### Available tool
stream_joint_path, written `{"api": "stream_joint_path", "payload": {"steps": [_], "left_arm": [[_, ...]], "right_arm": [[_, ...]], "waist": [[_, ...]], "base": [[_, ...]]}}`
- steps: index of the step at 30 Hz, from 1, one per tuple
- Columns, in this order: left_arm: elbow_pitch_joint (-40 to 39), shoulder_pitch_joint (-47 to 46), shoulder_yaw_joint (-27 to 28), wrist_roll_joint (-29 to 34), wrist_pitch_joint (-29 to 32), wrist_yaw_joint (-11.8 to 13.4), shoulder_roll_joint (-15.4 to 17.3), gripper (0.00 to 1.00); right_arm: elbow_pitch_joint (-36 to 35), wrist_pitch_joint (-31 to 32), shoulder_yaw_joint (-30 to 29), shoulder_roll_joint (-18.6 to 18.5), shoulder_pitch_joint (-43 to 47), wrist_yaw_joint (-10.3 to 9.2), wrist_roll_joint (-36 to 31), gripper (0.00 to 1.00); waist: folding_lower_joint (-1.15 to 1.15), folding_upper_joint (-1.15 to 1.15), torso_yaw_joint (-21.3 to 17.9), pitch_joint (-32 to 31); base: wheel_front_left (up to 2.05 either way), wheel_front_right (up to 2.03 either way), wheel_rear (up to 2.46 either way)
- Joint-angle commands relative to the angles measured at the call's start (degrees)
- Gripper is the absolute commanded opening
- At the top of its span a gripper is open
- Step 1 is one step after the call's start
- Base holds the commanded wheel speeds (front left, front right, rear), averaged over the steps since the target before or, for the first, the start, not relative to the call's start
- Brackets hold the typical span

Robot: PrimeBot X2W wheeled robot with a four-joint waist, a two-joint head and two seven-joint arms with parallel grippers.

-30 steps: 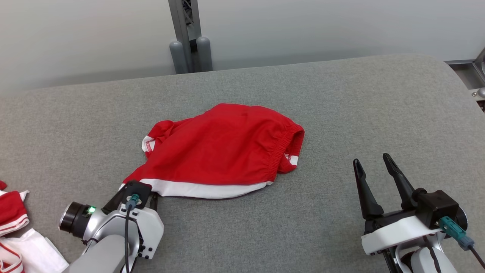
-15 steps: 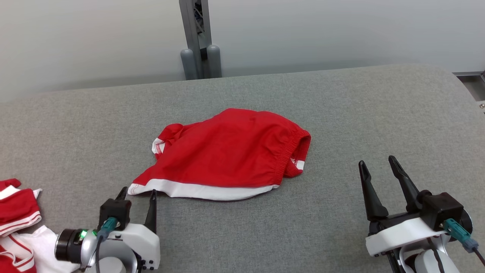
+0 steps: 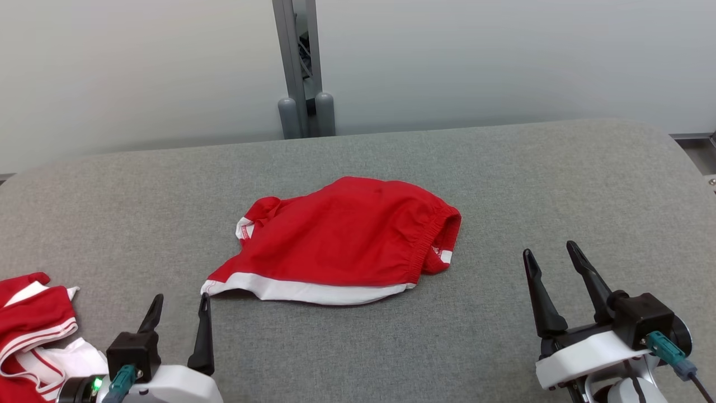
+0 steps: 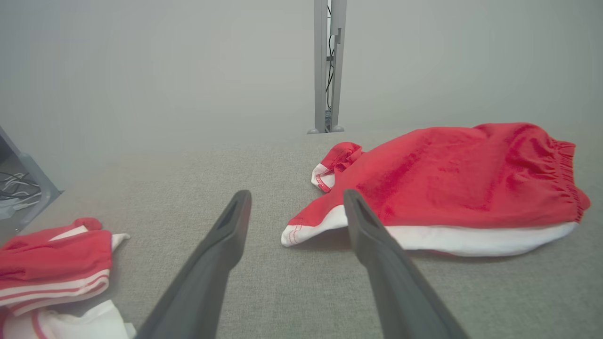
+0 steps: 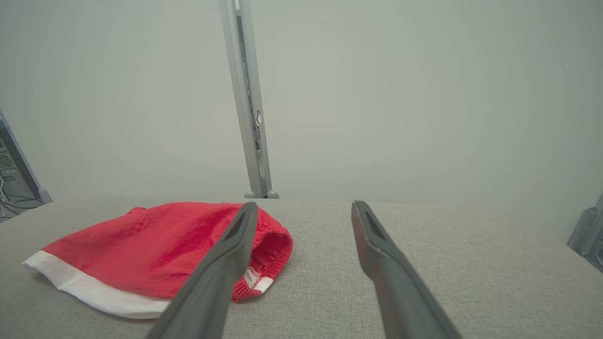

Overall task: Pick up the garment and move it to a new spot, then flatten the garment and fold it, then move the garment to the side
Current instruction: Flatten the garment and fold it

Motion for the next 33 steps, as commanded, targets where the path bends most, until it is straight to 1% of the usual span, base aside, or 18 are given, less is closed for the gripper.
{"api": "stream_joint_path", "payload": {"steps": [1, 6, 9, 17, 23, 29, 33], "left_arm": [[-0.39, 1.12, 0.89, 0.60, -0.01, -0.43, -0.11, 1.00], [-0.68, 4.62, 4.27, 1.99, -0.02, -1.82, -1.00, 1.00], [-0.14, 6.43, 6.51, 2.88, -0.02, -3.04, -2.37, 1.00], [1.74, 7.24, 8.83, 4.88, -0.03, -5.29, -4.37, 1.00], [2.39, 7.15, 9.82, 6.03, -0.03, -6.35, -5.36, 1.00], [0.75, 5.95, 9.33, 7.48, -0.03, -6.26, -6.21, 1.00], [0.30, 4.90, 9.19, 8.00, -0.03, -7.25, -6.57, 1.00]], "right_arm": [[0.10, -0.29, -0.05, -0.39, 0.48, 0.01, -0.20, 1.00], [0.84, -0.28, 0.89, -0.39, 1.39, 0.01, -0.12, 1.00], [1.41, -0.28, 1.42, -0.39, 1.64, 0.01, 0.08, 1.00], [1.99, -0.28, 1.85, -0.40, 1.37, 0.01, 0.31, 1.00], [2.79, -0.28, 2.38, -0.39, 1.29, 0.01, 0.29, 1.00], [6.57, -0.28, 4.26, -0.38, -0.88, 0.01, -0.61, 1.00], [11.34, -0.28, 6.69, -0.39, -3.33, 0.01, -1.06, 1.00]], "waist": [[0.00, 0.00, 0.11, -0.49], [0.00, 0.00, 0.29, -1.25], [0.00, 0.00, 0.48, -1.36], [0.00, 0.00, 1.05, -1.27], [0.00, 0.00, 1.73, -0.97], [0.00, 0.00, 4.64, 0.90], [0.00, 0.00, 7.11, 2.35]], "base": [[0.00, 0.00, 0.00], [0.00, 0.00, 0.00], [0.00, 0.00, 0.00], [0.00, 0.00, 0.00], [0.00, 0.00, 0.00], [0.00, 0.00, 0.00], [0.00, 0.00, 0.00]]}}
